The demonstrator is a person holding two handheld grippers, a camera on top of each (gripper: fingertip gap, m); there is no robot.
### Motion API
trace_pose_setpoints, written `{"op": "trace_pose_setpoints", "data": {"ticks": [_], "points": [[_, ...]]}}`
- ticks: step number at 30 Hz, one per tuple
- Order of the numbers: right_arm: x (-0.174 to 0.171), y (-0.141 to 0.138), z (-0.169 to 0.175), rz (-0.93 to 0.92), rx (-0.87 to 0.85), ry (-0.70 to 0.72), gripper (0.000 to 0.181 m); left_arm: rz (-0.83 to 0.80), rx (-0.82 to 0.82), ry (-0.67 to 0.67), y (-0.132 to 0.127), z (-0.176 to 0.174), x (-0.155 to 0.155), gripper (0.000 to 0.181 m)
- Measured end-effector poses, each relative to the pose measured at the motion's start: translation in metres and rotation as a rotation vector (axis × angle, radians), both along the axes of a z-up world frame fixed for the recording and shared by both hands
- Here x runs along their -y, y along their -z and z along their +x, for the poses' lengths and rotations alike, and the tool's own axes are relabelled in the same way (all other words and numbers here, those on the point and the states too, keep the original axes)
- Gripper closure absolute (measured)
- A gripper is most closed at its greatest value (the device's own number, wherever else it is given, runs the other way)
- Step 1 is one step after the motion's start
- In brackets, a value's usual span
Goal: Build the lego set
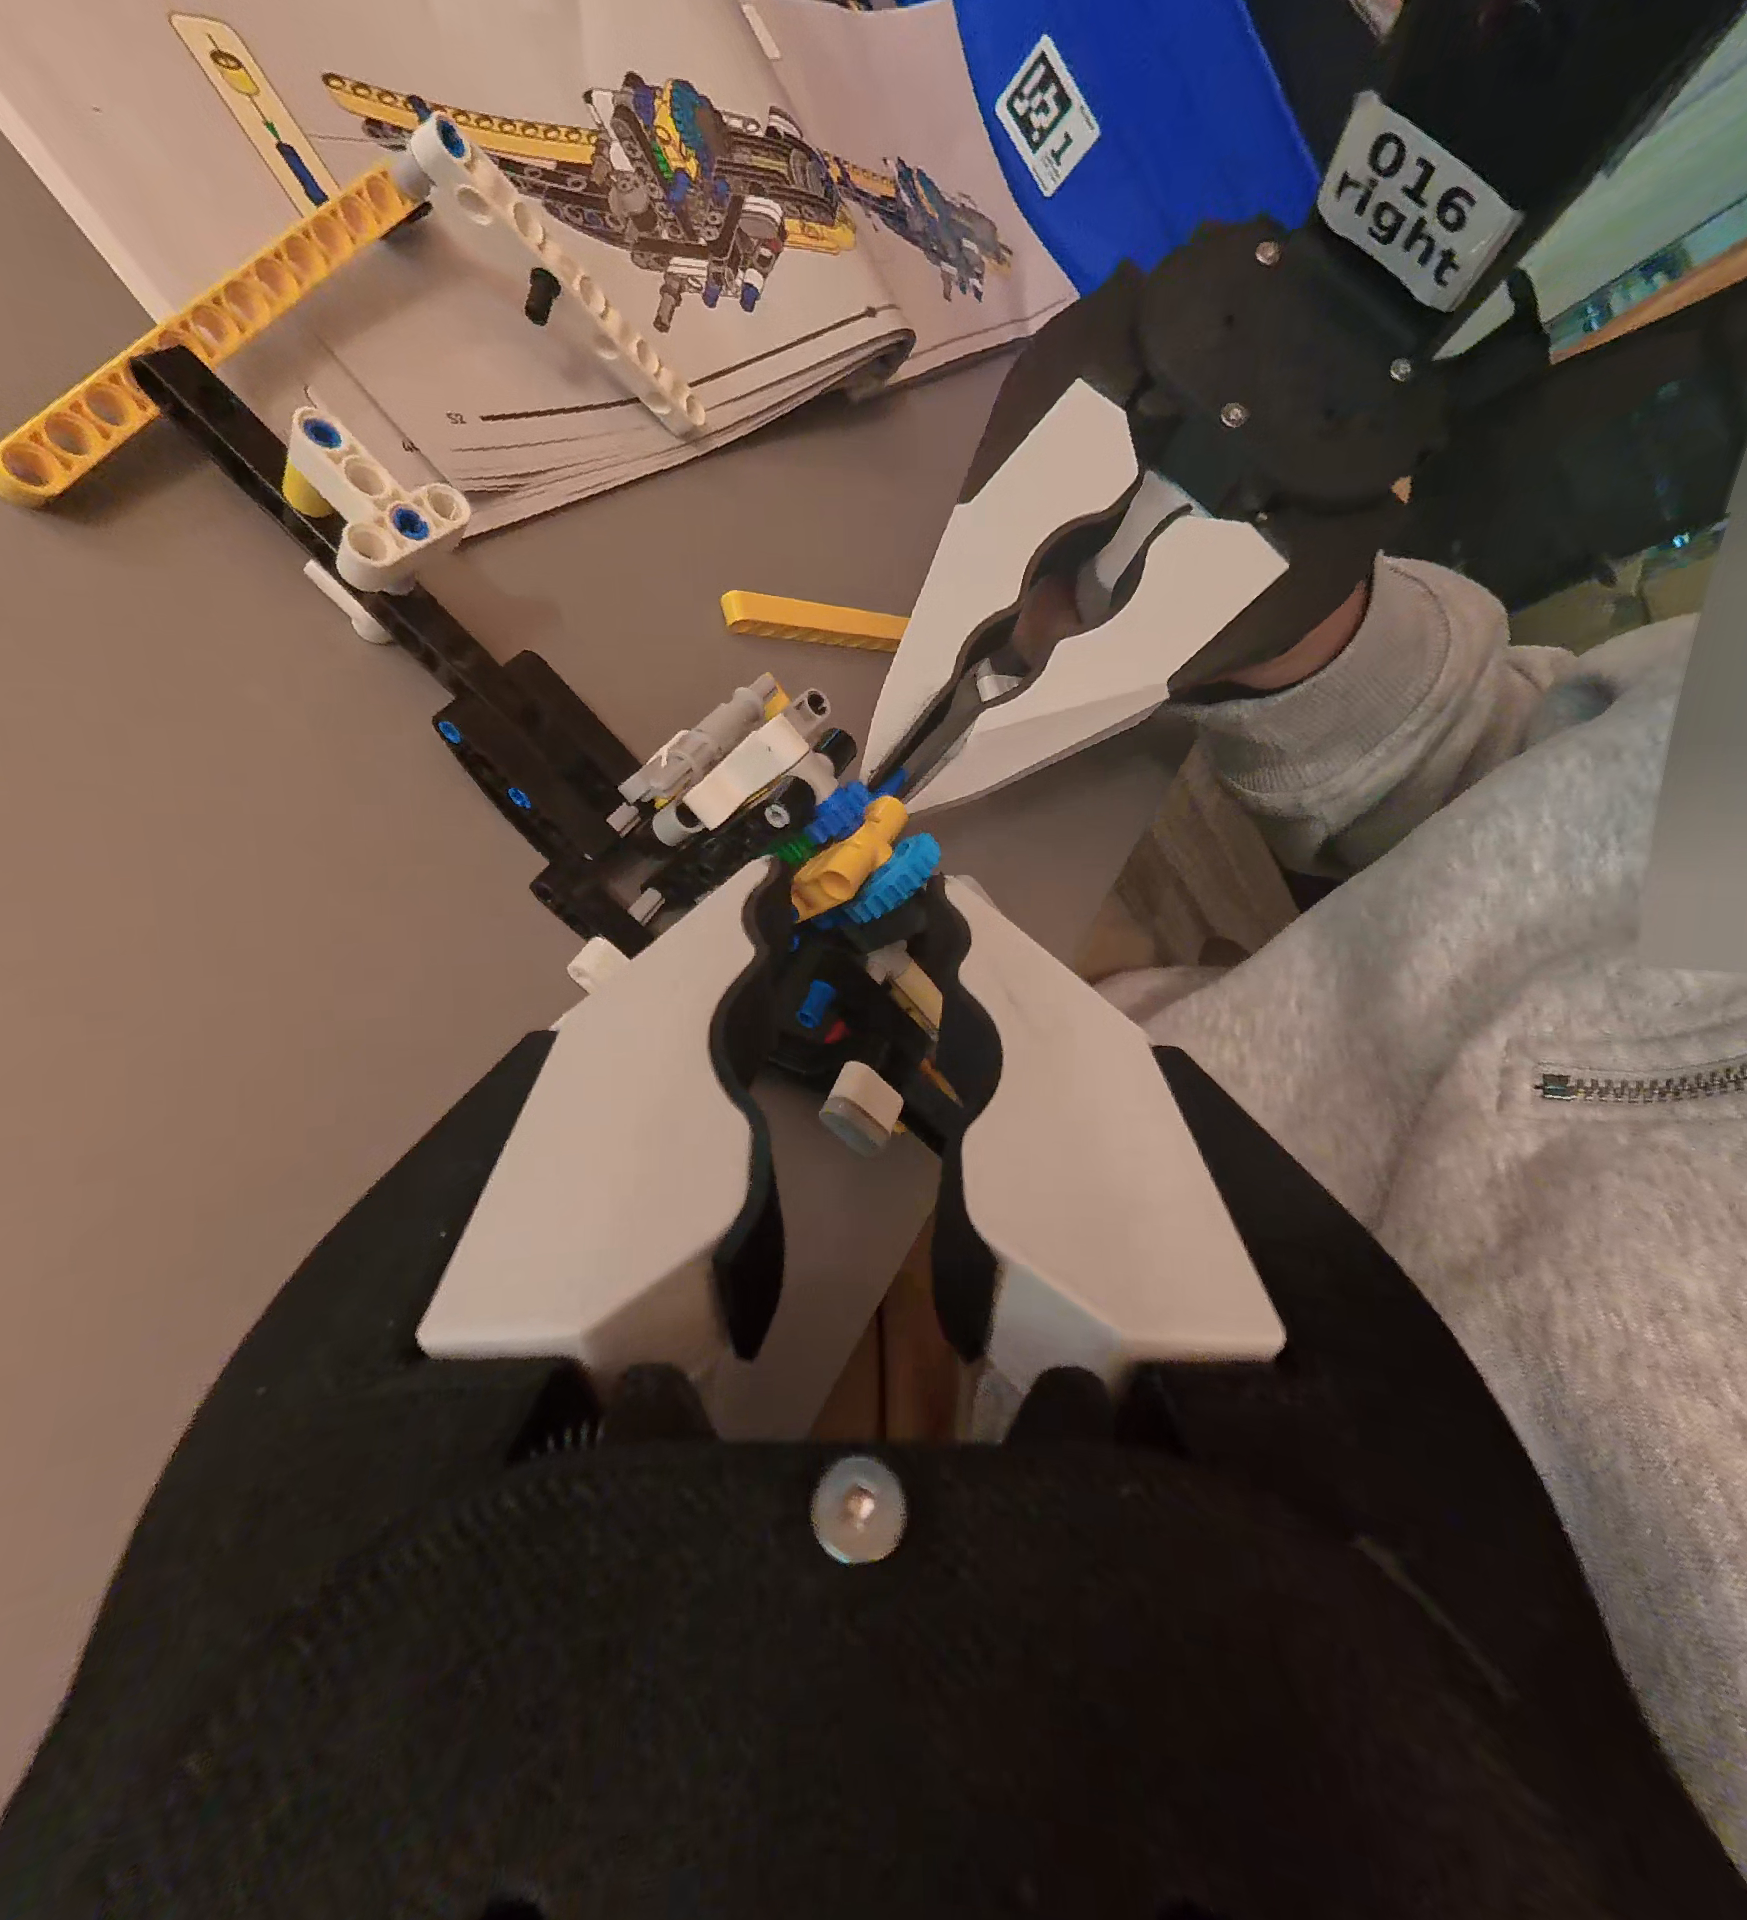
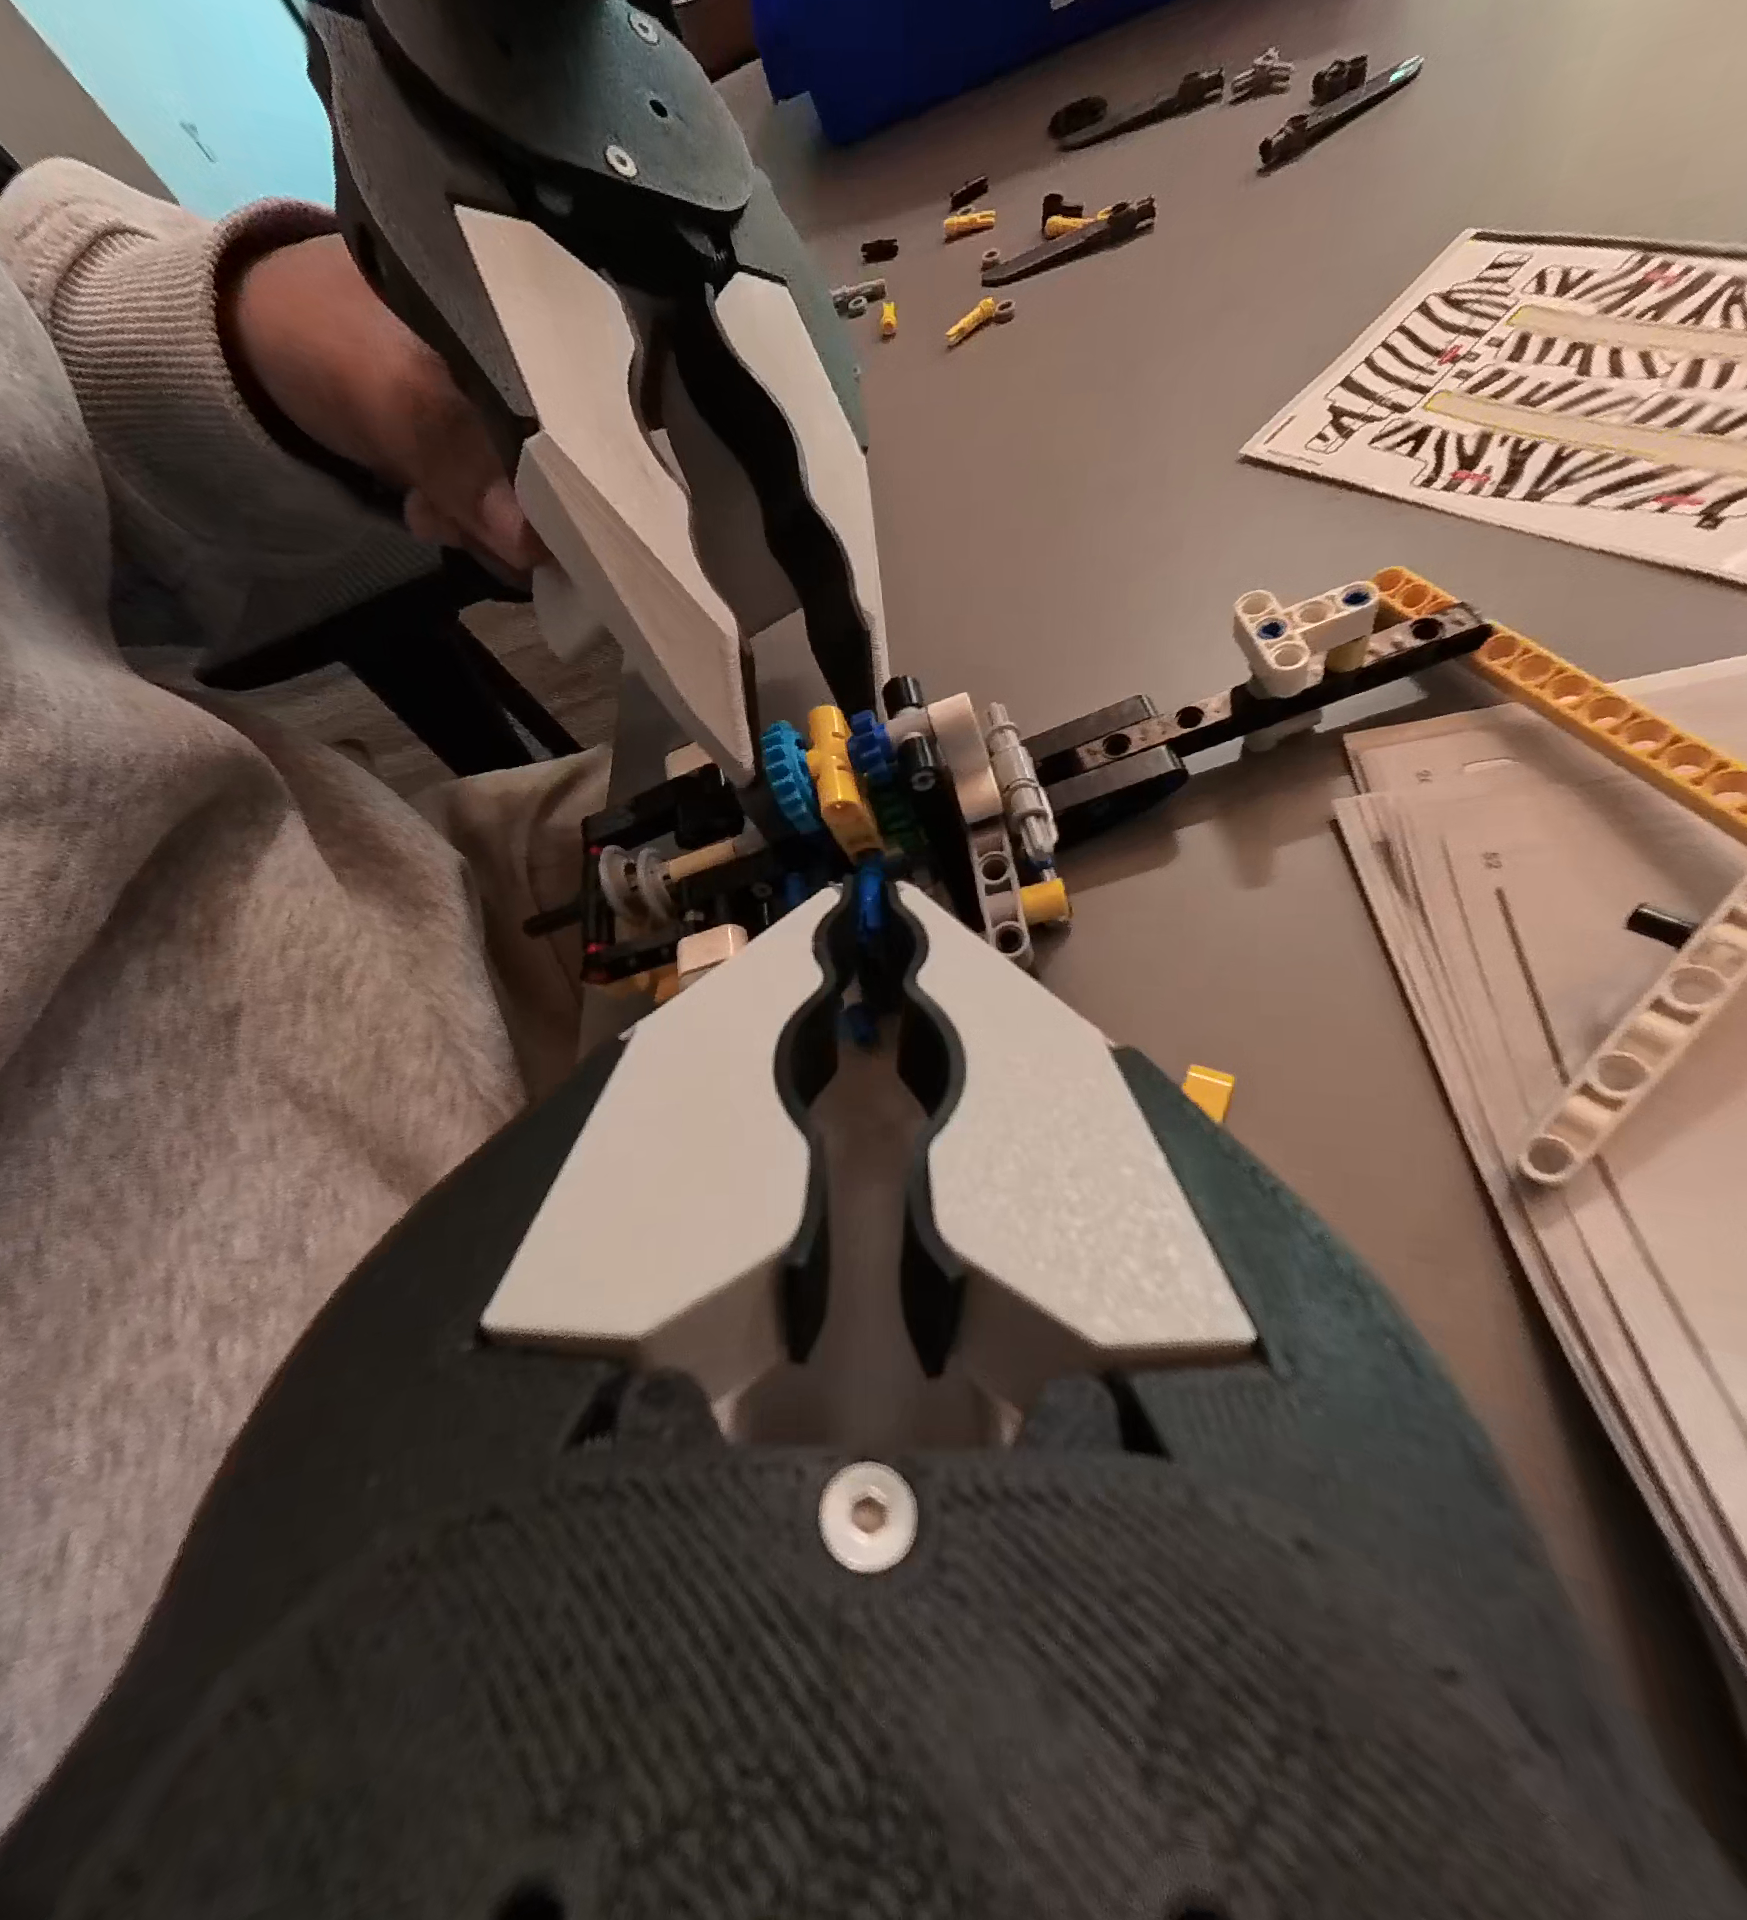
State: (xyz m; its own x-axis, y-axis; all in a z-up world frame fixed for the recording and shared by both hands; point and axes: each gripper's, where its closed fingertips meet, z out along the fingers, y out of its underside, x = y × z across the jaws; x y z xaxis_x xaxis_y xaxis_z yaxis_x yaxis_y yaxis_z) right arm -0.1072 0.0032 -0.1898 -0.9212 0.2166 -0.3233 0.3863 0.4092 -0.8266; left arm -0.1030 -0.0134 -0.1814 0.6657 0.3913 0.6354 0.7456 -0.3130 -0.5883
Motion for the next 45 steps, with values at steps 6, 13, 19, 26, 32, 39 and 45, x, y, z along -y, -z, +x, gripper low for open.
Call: {"op": "trace_pose_setpoints", "data": {"ticks": [6, 13, 19, 26, 32, 39, 45], "points": [[-0.0002, 0.0017, 0.0003, -0.036, 0.104, -0.042, 0.179, 0.04, 0.042, -0.009, -0.0001, -0.0008, 0.001, 0.158], [0.0013, 0.0094, 0.0039, 0.014, 0.094, -0.072, 0.18, 0.053, 0.05, -0.012, -0.0001, -0.0013, 0.0015, 0.158], [0.0011, 0.0079, 0.0029, 0.032, 0.055, -0.095, 0.18, 0.048, 0.046, 0.001, -0.0002, -0.0012, 0.0008, 0.158], [-0.002, 0.0069, 0.0034, 0.125, -0.058, -0.197, 0.181, 0.026, 0.037, 0.029, -0.0002, 0.0, -0.0021, 0.158], [-0.0019, 0.0076, 0.0033, 0.121, -0.021, -0.218, 0.181, 0.034, 0.043, 0.019, -0.0001, 0.0, -0.0021, 0.158], [-0.003, 0.0046, 0.0047, 0.089, 0.108, -0.239, 0.18, 0.015, 0.042, 0.042, 0.0001, 0.0017, -0.0029, 0.158], [-0.0022, 0.0011, 0.005, 0.074, 0.185, -0.25, 0.181, 0.01, 0.04, 0.045, 0.0001, 0.0017, -0.0031, 0.158]]}}
